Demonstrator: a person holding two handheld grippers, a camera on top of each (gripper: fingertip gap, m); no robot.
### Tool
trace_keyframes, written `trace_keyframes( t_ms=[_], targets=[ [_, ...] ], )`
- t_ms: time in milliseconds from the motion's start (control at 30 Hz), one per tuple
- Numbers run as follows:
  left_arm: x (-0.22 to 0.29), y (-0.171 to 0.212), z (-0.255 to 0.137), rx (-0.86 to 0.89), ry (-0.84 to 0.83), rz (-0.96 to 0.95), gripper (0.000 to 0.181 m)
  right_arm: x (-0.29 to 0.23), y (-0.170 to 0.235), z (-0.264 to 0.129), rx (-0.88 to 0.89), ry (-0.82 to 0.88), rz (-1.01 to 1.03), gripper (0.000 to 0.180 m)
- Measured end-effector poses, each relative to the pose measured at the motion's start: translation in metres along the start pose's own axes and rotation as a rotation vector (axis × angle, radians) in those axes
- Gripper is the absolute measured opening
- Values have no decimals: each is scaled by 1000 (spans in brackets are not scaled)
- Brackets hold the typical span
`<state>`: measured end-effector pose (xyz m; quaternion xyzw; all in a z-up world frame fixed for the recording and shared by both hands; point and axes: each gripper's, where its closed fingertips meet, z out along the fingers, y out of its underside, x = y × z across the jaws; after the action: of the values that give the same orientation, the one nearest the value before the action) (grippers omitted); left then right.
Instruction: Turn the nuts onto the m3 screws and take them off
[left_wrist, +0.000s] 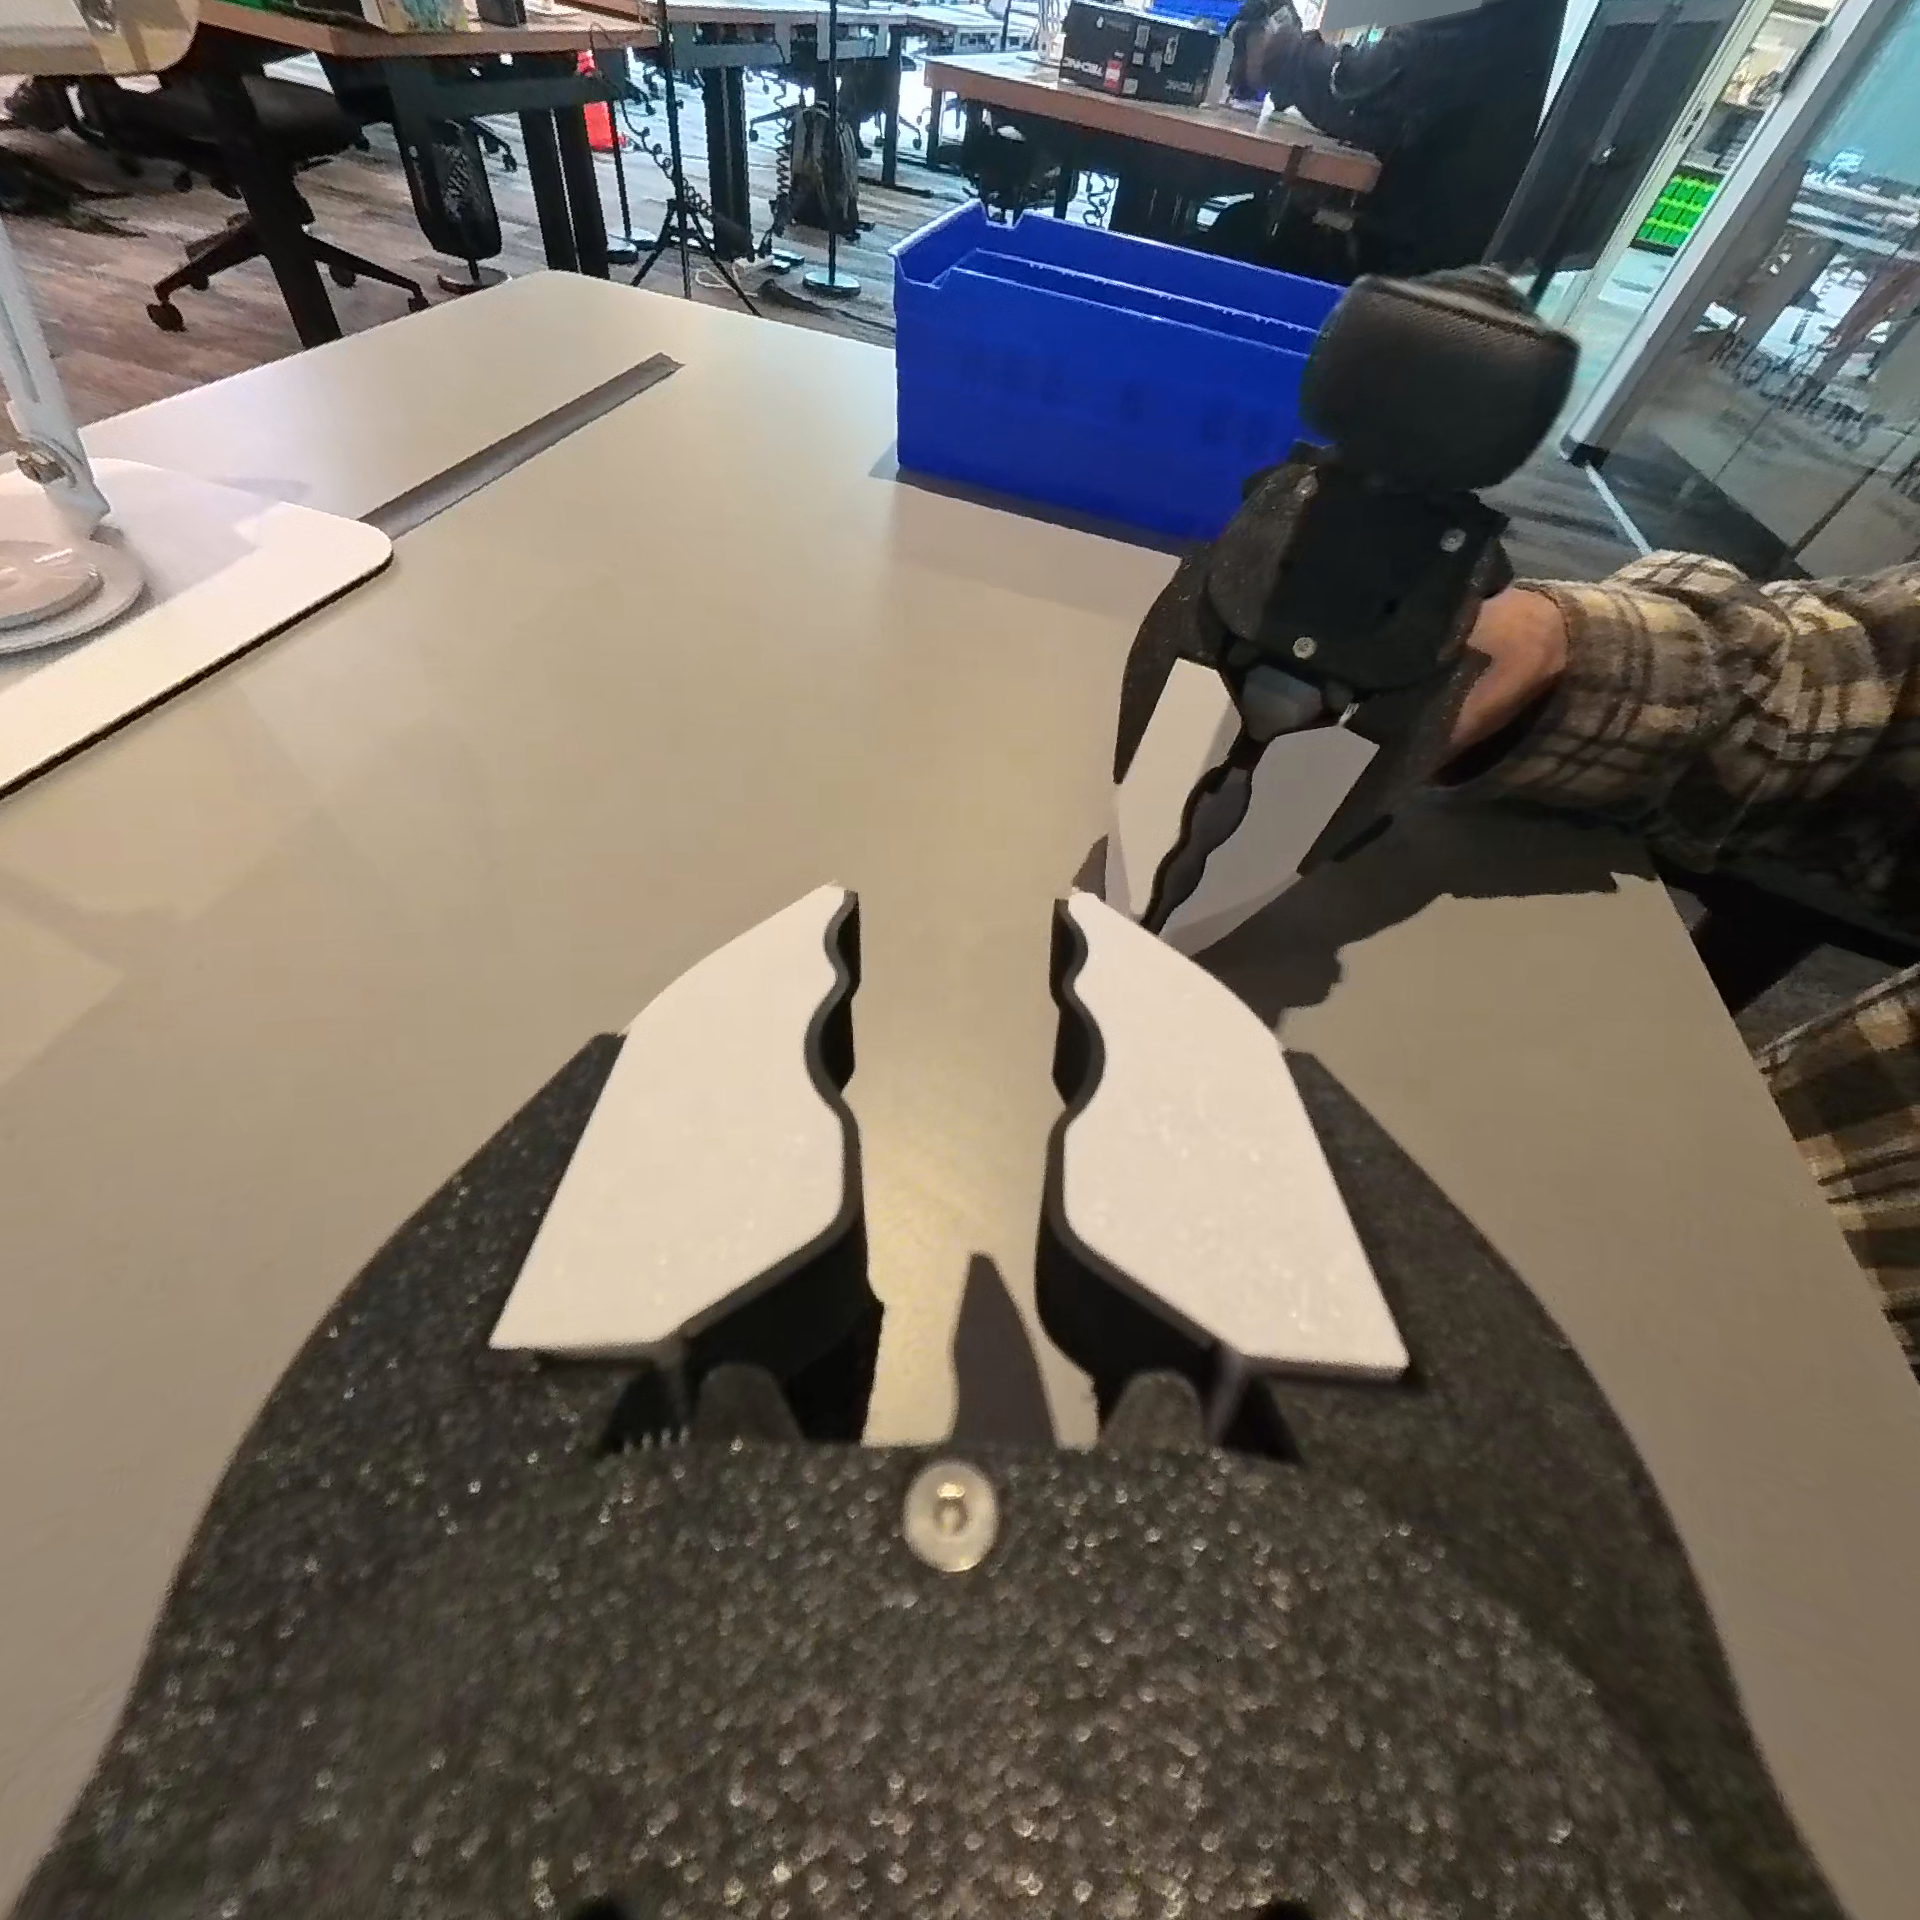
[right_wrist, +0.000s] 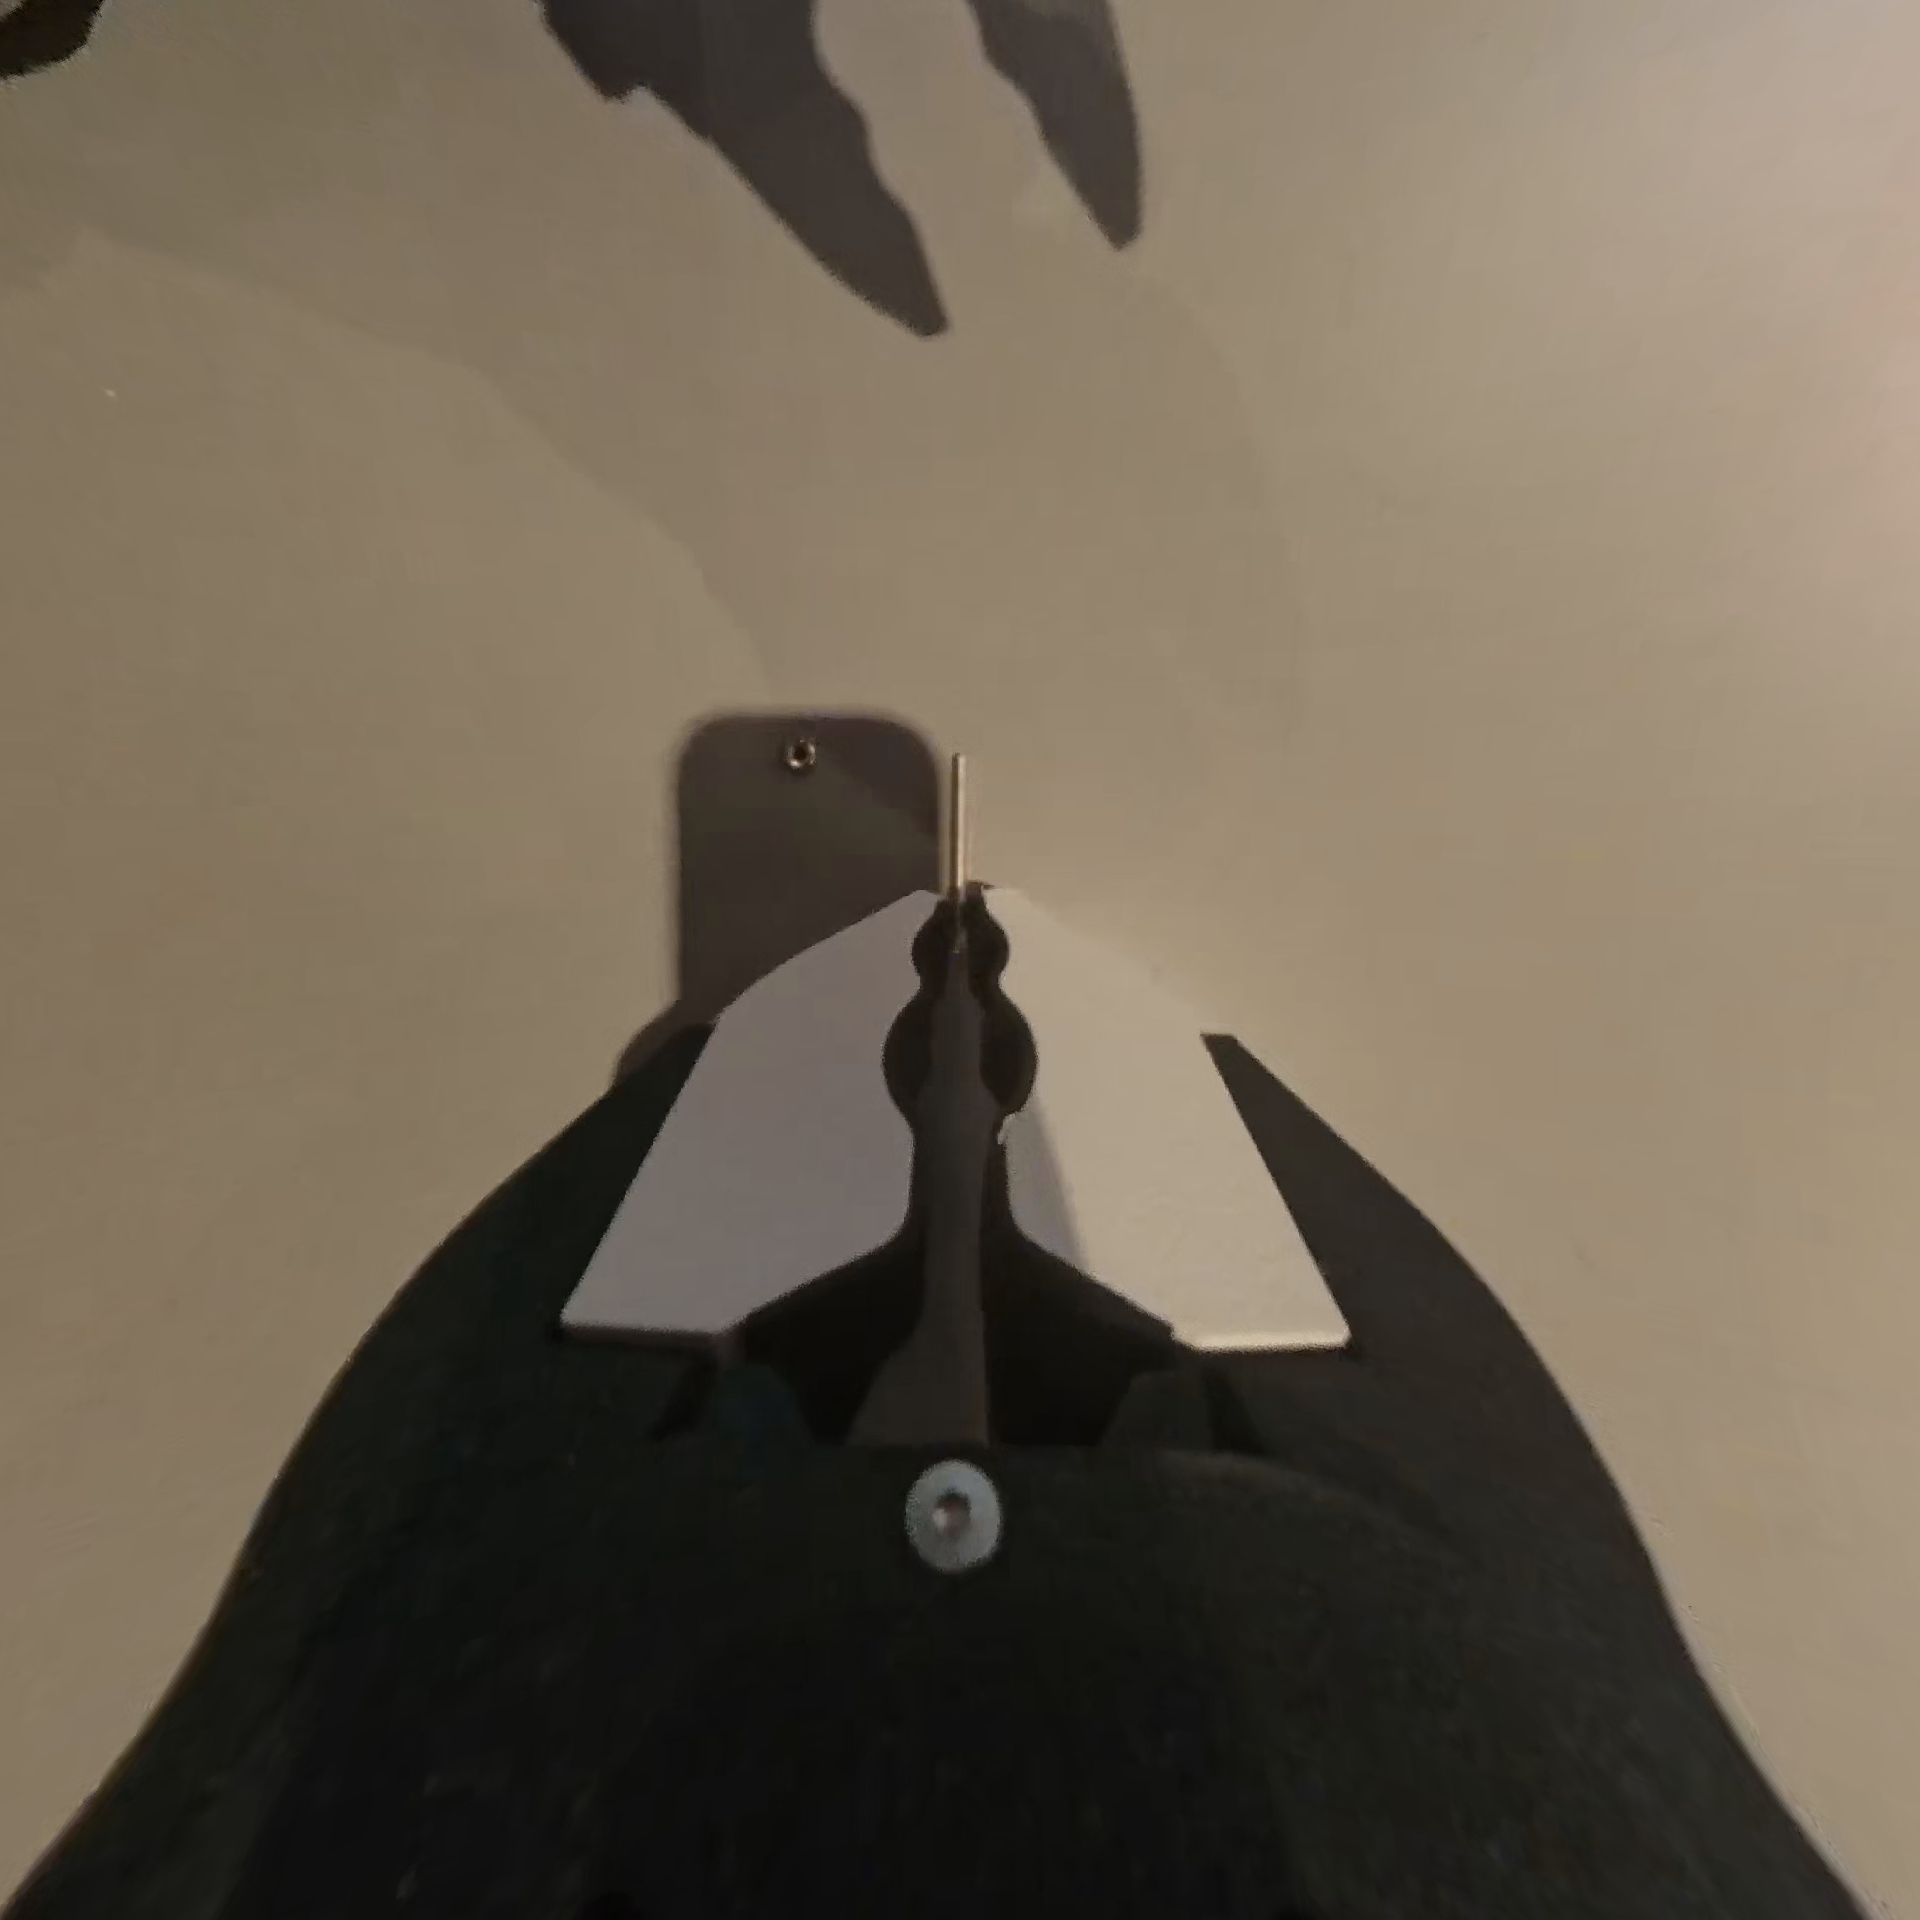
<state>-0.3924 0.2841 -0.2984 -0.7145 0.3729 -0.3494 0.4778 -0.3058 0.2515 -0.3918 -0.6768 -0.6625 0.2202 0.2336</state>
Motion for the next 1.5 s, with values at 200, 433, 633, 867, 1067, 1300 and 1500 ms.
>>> trace_keyframes(
  t_ms=[200,433,633,867,1067,1300,1500],
  targets=[
    [1,-4,-2,33,18,-26,34,0,0,1,-3,-24,45,2],
    [0,-14,-9,107,40,-75,35,0,-3,2,22,-38,73,2],
    [-2,-15,-10,113,39,-81,35,3,-5,2,42,-43,93,1],
    [-2,-13,-9,105,38,-83,34,8,-8,-1,61,-31,99,1],
    [-3,-13,-9,108,38,-88,35,11,-9,-2,73,-27,106,1],
    [-3,-15,-10,134,54,-107,35,19,-21,-7,138,-16,125,2],
    [-3,-29,-17,257,98,-176,37,44,-51,-22,326,22,177,2]
  ],
)
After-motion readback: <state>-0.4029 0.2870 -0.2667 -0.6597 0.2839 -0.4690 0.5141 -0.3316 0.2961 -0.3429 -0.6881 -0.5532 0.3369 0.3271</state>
